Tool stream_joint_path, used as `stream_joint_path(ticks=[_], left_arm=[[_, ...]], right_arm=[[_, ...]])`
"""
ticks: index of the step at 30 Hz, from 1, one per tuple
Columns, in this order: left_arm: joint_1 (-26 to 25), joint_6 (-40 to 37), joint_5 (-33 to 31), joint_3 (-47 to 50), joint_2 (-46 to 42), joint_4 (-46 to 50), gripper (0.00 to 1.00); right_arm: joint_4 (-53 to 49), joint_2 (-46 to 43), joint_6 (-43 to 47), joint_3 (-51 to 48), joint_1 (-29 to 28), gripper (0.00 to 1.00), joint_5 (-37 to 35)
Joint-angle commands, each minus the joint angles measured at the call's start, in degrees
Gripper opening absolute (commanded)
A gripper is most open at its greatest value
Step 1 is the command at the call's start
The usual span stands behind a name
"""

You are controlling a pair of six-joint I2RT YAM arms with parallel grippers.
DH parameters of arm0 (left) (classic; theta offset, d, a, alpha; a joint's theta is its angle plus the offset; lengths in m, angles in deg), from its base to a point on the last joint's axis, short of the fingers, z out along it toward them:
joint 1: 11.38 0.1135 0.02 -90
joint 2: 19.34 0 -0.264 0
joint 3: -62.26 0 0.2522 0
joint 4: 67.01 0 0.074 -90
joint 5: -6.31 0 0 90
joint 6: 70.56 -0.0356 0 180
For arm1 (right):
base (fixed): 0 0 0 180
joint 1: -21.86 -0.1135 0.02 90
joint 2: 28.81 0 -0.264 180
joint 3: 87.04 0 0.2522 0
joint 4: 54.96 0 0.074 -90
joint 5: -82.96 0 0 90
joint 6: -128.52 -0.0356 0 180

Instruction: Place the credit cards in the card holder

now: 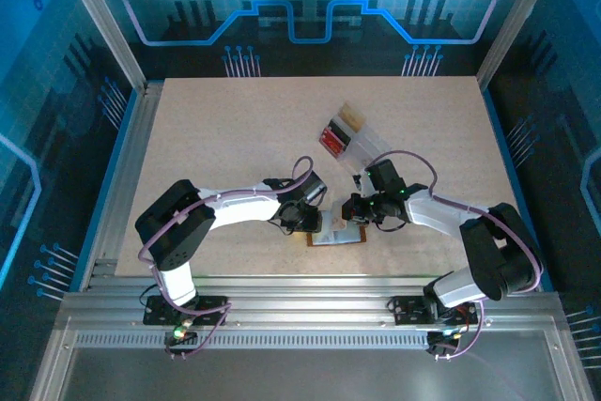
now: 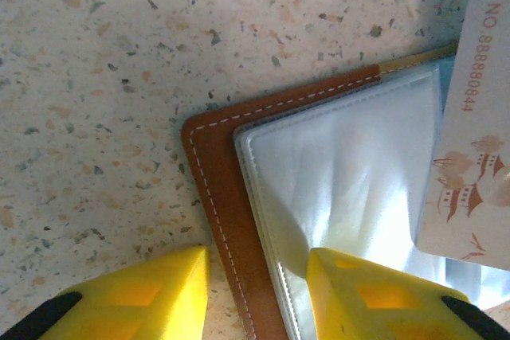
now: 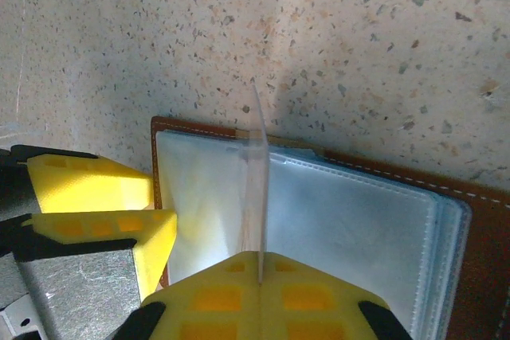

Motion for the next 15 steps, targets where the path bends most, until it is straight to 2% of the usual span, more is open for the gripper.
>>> stream_joint_path(ticks=[1, 15], left_arm=[[-0.4, 0.6, -0.2, 2.1, 2.4, 2.1, 0.38], [-0.4, 0.9, 0.3, 2.2, 2.8, 1.8, 0.37]], right_arm=[[-1.0, 0.7, 1.7, 1.5, 1.0, 0.0, -0.7], [-0.6, 0.9, 1.9, 1.5, 1.9, 0.0, 1.2]])
